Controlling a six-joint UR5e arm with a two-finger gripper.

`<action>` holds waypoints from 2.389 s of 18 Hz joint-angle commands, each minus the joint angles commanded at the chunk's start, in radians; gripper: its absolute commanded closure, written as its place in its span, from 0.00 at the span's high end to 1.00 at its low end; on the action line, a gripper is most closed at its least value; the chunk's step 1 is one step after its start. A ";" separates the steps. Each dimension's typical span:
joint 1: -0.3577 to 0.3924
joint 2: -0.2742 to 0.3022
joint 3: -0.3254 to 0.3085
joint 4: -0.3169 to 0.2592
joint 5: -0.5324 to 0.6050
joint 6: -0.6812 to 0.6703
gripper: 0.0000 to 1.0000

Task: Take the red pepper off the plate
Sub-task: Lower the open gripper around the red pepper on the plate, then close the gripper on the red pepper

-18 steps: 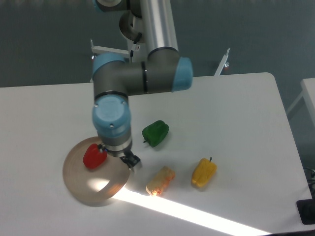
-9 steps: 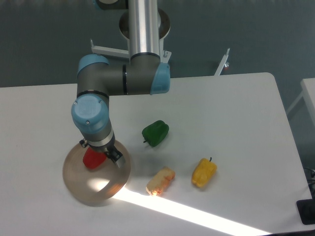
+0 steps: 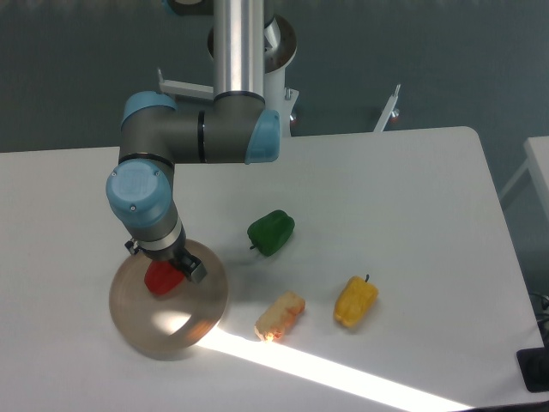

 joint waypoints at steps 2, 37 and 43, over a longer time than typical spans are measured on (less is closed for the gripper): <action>0.000 -0.003 -0.014 0.011 0.000 -0.002 1.00; -0.028 -0.034 -0.101 0.141 0.002 -0.031 1.00; -0.028 -0.038 -0.107 0.141 0.002 -0.031 0.95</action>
